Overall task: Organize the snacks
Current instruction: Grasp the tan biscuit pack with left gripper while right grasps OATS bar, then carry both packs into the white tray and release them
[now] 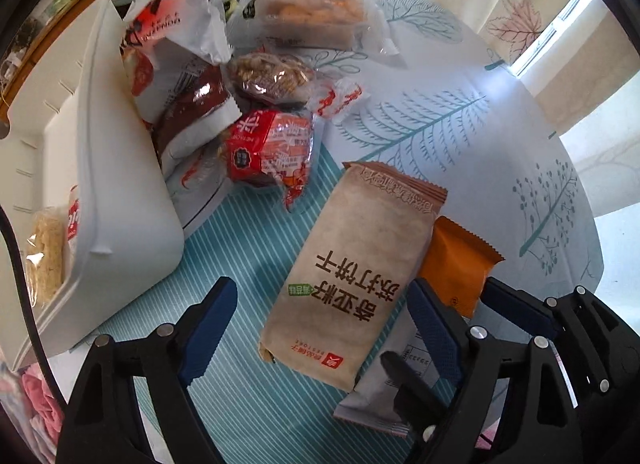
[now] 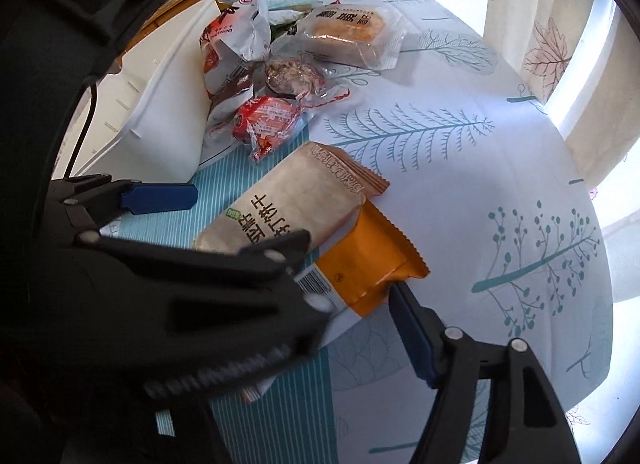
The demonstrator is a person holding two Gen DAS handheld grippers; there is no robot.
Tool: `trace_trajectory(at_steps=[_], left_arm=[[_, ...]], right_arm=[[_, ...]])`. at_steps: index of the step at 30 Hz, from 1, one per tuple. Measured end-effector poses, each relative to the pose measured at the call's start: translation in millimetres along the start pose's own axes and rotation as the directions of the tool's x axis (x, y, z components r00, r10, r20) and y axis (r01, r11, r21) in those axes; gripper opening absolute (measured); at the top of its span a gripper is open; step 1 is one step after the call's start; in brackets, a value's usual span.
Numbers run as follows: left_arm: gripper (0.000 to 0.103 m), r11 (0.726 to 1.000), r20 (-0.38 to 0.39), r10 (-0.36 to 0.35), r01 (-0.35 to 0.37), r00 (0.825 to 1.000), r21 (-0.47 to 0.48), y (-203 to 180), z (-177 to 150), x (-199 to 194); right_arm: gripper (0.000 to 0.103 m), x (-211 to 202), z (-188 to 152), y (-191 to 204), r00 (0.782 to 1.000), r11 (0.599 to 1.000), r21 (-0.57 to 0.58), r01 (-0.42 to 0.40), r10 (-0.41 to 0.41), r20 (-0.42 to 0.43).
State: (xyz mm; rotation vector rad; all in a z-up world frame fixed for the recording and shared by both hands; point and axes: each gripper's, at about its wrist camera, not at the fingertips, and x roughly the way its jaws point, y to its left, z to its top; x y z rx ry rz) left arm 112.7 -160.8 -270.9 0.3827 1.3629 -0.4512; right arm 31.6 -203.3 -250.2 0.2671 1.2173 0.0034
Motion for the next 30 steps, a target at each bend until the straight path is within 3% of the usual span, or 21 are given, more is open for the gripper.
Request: trace_trajectory(at_steps=[8, 11, 13, 18, 30], left_arm=[[0.081, 1.0, -0.013, -0.016, 0.016, 1.0, 0.008, 0.9, 2.8, 21.4], [0.075, 1.0, -0.003, -0.017, 0.017, 1.0, 0.004, -0.9, 2.2, 23.2], [0.065, 1.0, 0.004, -0.016, 0.016, 1.0, 0.0, -2.3, 5.5, 21.4], [0.06, 1.0, -0.008, -0.012, 0.011, 1.0, -0.017, -1.6, 0.9, 17.6], [0.059, 0.978, -0.066, -0.022, 0.007, 0.998, -0.208, 8.1, -38.8, 12.4]], right_arm=[[0.059, 7.8, 4.0, 4.0, 0.999, 0.999, 0.0, 0.048, -0.048, -0.009], [0.053, 5.9, 1.7, 2.0, 0.999, 0.999, -0.002, 0.05, -0.05, -0.004], [0.051, 6.0, 2.0, 0.5, 0.999, 0.999, -0.001, 0.041, -0.041, -0.007], [0.045, 4.7, 2.5, -3.6, 0.999, 0.999, -0.016, 0.031, -0.032, -0.041], [0.038, -9.5, -18.6, -27.3, 0.986, 0.997, 0.003, -0.083, 0.082, -0.143]])
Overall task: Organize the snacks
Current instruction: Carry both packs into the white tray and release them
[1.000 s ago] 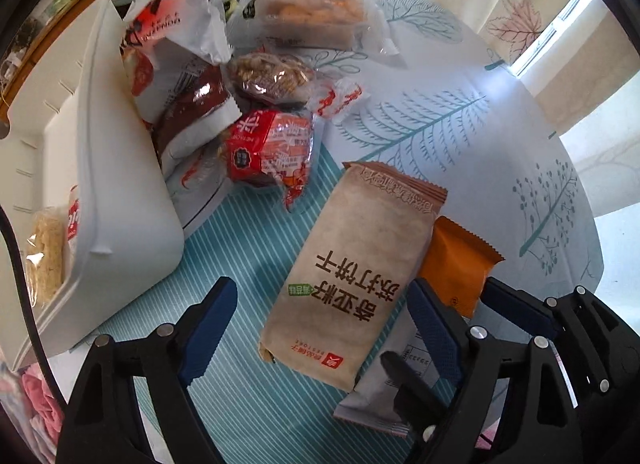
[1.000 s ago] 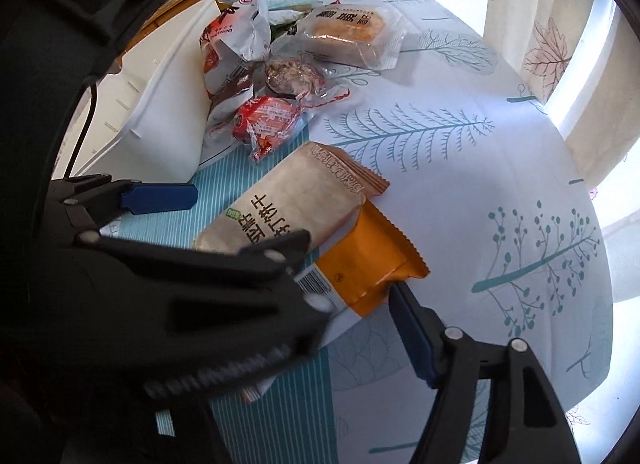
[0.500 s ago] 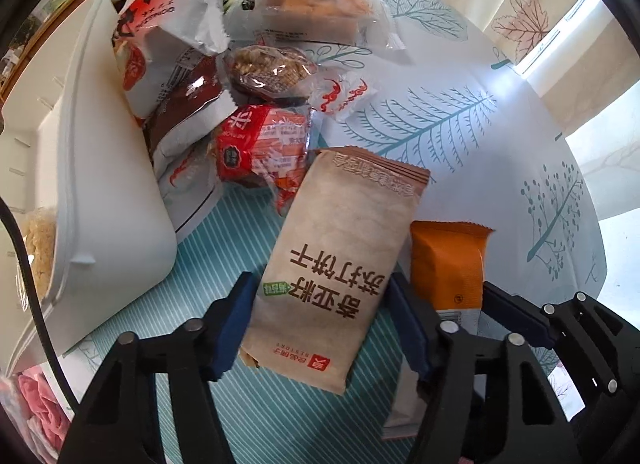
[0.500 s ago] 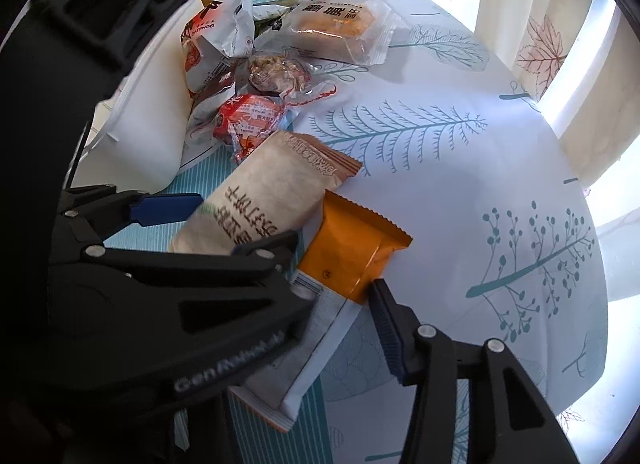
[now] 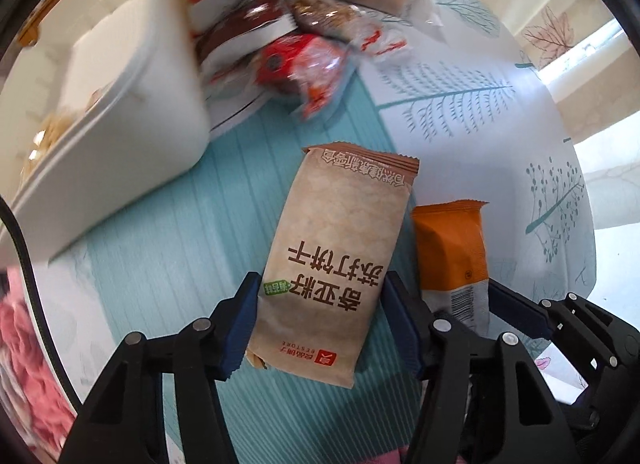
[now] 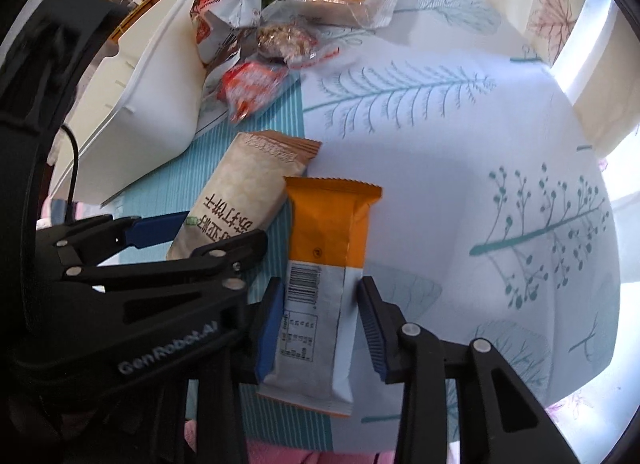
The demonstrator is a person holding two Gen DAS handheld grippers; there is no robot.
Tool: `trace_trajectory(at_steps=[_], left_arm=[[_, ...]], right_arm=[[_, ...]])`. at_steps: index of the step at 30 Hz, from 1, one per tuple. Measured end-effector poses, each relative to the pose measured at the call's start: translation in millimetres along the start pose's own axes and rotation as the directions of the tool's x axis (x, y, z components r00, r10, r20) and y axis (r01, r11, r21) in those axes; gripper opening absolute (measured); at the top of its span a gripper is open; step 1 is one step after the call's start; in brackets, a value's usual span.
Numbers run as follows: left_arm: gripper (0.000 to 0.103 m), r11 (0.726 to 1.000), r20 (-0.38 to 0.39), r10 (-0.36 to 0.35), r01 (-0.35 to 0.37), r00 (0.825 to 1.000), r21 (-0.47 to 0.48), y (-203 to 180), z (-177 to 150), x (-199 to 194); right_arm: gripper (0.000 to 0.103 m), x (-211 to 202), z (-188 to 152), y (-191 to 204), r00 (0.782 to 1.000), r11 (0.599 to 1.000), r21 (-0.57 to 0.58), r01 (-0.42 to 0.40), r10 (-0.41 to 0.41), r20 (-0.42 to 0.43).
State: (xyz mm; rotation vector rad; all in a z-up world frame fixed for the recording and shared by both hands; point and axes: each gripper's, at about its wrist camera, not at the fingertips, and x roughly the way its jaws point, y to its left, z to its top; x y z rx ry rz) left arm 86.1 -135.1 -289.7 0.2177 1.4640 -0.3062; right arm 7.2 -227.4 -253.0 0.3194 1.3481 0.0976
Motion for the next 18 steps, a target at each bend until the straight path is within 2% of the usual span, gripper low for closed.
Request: trace_trajectory(at_steps=[7, 8, 12, 18], left_arm=[[0.059, 0.993, 0.016, 0.005, -0.003, 1.0, -0.118, 12.9, -35.8, -11.8], [0.059, 0.991, 0.023, 0.009, -0.006, 1.0, -0.133, 13.9, -42.9, -14.7], [0.059, 0.98, 0.054, 0.025, -0.014, 0.998, -0.199, 16.8, -74.2, -29.9], [0.059, 0.954, 0.072, 0.025, -0.002, 0.997, -0.3, 54.5, -115.3, -63.7]], right_arm=[[0.032, -12.6, -24.8, -2.1, 0.999, 0.999, -0.048, -0.026, 0.025, -0.027], [0.032, -11.3, -16.1, -2.0, 0.999, 0.999, -0.047, -0.025, 0.024, -0.034], [0.032, -14.6, -19.7, -9.3, 0.997, 0.998, -0.022, -0.058, 0.057, -0.045], [0.032, -19.8, -23.0, -21.7, 0.991, 0.993, 0.051, -0.109, 0.113, -0.071]])
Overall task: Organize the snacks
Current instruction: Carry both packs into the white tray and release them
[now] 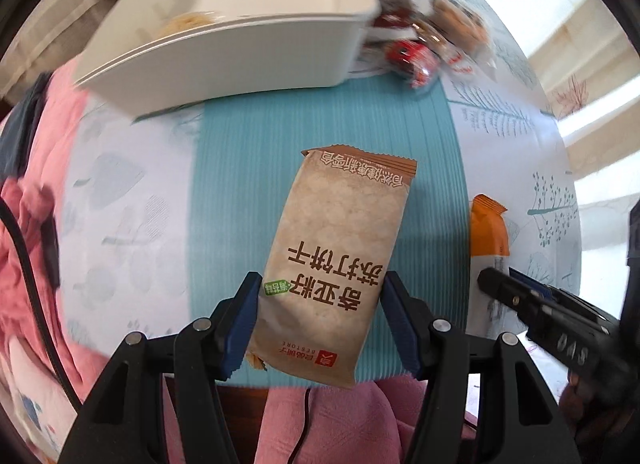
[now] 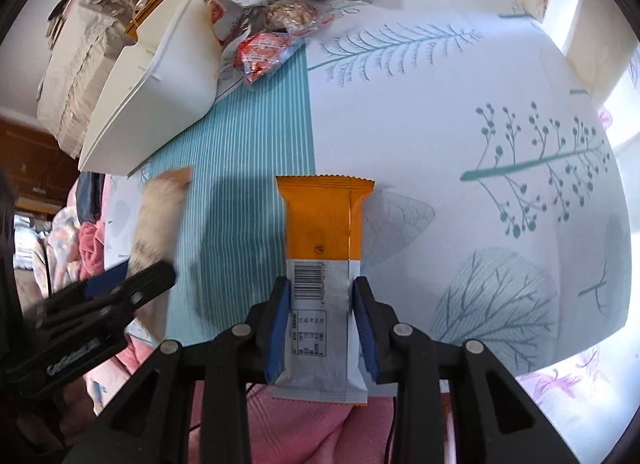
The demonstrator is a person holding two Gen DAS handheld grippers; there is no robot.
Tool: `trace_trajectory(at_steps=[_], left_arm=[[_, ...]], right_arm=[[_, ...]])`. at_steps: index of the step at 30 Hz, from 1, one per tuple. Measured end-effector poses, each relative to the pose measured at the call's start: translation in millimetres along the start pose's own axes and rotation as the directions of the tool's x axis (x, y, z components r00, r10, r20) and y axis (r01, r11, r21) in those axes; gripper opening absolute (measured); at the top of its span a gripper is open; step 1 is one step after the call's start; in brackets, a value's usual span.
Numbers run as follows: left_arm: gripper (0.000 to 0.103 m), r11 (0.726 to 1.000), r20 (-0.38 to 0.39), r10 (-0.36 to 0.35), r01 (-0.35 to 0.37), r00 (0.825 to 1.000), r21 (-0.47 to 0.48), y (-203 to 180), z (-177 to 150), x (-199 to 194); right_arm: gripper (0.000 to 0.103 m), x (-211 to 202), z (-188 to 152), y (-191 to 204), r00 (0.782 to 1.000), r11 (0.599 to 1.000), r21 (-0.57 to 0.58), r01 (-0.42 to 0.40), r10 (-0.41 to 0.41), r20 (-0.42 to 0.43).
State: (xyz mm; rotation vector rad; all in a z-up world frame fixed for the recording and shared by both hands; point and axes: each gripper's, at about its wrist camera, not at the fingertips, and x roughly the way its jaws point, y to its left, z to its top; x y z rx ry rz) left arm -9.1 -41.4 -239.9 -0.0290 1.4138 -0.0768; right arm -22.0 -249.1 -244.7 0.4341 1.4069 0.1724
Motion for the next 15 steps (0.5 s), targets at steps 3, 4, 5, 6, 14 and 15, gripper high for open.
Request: trace_trajectory(at_steps=[3, 4, 5, 6, 14, 15], left_arm=[[0.059, 0.998, 0.014, 0.001, -0.001, 1.0, -0.056, 20.5, -3.4, -18.8], [0.059, 0.998, 0.017, 0.002, -0.001, 1.0, -0.069, 26.1, 0.5, -23.4], [0.059, 0.996, 0.023, 0.001, 0.001, 1.0, -0.085, 33.3, 0.4, -30.2], [0.059, 0.995, 0.029, 0.001, 0.002, 1.0, -0.1, 40.5, -0.3, -37.2], [0.059, 0.981, 0.083, -0.026, 0.041, 0.996, -0.189, 82.6, 31.2, -79.0], [0.059, 0.981, 0.089, -0.03, 0.047, 0.996, -0.189, 87.2, 37.3, -84.3]], right_arm=[[0.032, -2.4, 3.1, 2.2, 1.0, 0.999, 0.026, -0.024, 0.024, -0.011], [0.032, -3.4, 4.6, 4.3, 1.0, 0.999, 0.028, -0.027, 0.027, -0.012], [0.032, -5.1, 6.7, 6.4, 0.999, 0.999, 0.029, -0.031, 0.031, -0.01], [0.032, -8.4, 9.3, 8.1, 0.999, 0.999, 0.032, -0.037, 0.038, -0.007], [0.032, -27.9, 40.5, 28.5, 0.994, 0.988, 0.116, -0.106, 0.105, 0.012], [0.032, -29.6, 43.8, 31.9, 0.994, 0.986, 0.122, -0.112, 0.111, 0.017]])
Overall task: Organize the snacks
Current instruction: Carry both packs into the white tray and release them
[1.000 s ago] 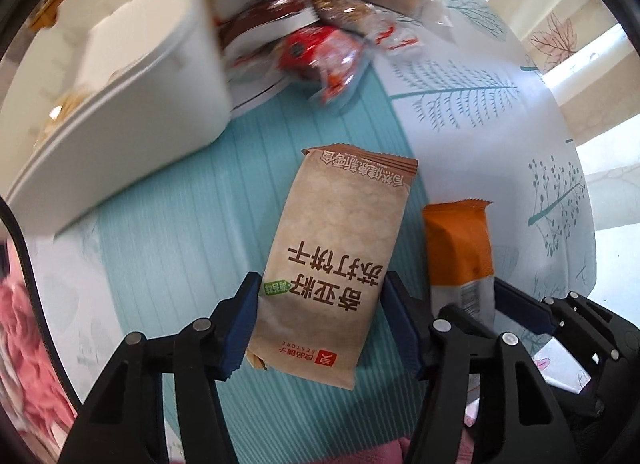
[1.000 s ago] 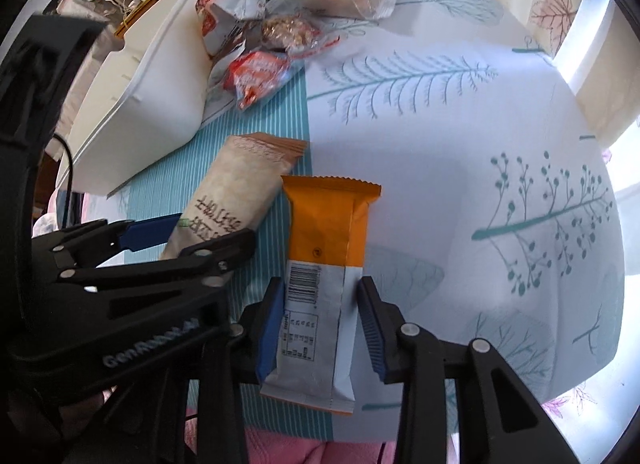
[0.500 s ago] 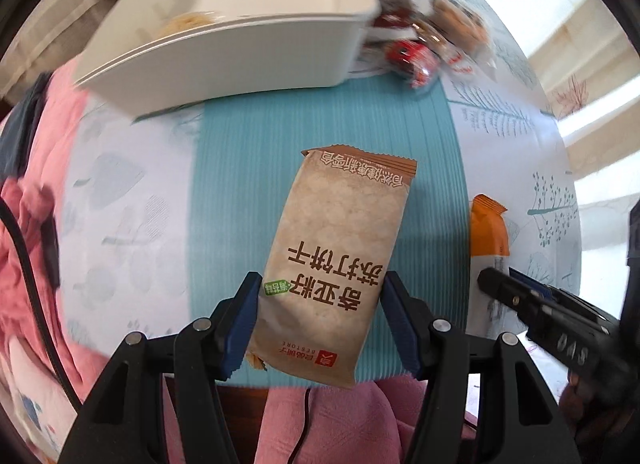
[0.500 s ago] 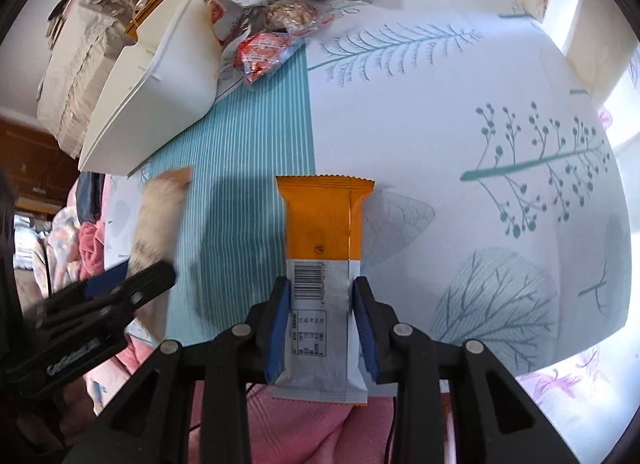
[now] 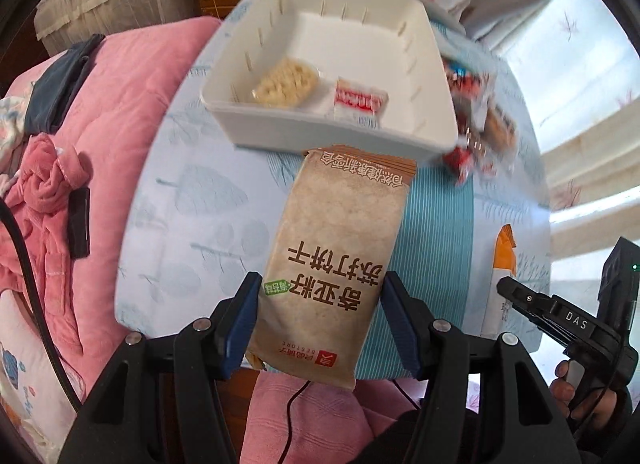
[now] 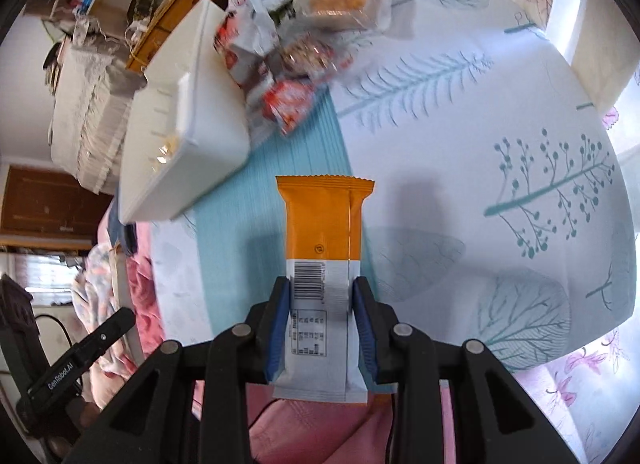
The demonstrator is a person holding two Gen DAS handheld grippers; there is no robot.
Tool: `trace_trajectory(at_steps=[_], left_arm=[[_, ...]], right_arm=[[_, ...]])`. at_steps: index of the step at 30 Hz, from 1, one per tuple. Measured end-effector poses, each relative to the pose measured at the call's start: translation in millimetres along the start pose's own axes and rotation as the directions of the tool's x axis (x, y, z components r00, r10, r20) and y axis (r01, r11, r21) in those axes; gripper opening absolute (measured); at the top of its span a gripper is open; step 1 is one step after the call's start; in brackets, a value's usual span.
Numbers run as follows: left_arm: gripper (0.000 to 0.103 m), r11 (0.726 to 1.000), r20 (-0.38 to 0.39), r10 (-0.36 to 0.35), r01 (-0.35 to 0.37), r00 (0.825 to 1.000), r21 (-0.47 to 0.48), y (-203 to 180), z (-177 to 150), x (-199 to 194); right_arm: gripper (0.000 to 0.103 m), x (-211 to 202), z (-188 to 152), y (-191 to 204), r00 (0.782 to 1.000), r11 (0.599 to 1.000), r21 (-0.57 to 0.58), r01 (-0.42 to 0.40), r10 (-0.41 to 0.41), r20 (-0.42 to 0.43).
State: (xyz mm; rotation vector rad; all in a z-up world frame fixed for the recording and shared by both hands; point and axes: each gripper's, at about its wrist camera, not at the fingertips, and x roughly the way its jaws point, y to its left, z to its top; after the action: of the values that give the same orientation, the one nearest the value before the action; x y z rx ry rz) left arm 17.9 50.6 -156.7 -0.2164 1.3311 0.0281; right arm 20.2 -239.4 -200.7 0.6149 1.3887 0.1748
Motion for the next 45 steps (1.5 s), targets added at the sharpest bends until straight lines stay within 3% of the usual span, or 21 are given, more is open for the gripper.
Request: trace_trajectory(at_steps=[9, 21, 29, 38, 41, 45], left_arm=[[0.059, 0.999, 0.053, -0.026, 0.025, 0.998, 0.02, 22.8, 65.4, -22.0], [0.059, 0.993, 0.158, -0.117, 0.109, 0.981, 0.053, 50.1, 150.3, -23.1], [0.059, 0.982, 0.185, -0.175, 0.159, 0.967, 0.099, 59.2, 178.8, -1.4], [0.054, 0.967, 0.216, -0.234, 0.203, 0.948, 0.154, 67.0, 192.1, 6.6], [0.054, 0.963, 0.199, -0.251, 0.223, 0.947, 0.154, 68.0, 192.7, 10.3], [0.055, 0.96, 0.173, -0.264, 0.24, 0.949, 0.147, 68.1, 191.5, 13.1]], right_arm=[[0.032, -12.6, 33.3, 48.2, 0.996, 0.997, 0.037, -0.065, 0.062, 0.069], [0.032, -9.6, 75.5, 124.2, 0.969, 0.99, -0.072, -0.123, 0.136, 0.207], [0.032, 6.2, 83.9, 160.0, 0.95, 0.982, -0.142, -0.126, 0.16, 0.268], [0.033, 20.3, 87.2, 197.8, 0.949, 0.978, -0.205, -0.034, 0.096, 0.301], [0.037, 25.7, 87.4, 202.4, 0.954, 0.982, -0.191, 0.0, 0.058, 0.296], [0.054, 28.7, 83.9, 200.7, 0.958, 0.986, -0.163, 0.016, 0.031, 0.284]])
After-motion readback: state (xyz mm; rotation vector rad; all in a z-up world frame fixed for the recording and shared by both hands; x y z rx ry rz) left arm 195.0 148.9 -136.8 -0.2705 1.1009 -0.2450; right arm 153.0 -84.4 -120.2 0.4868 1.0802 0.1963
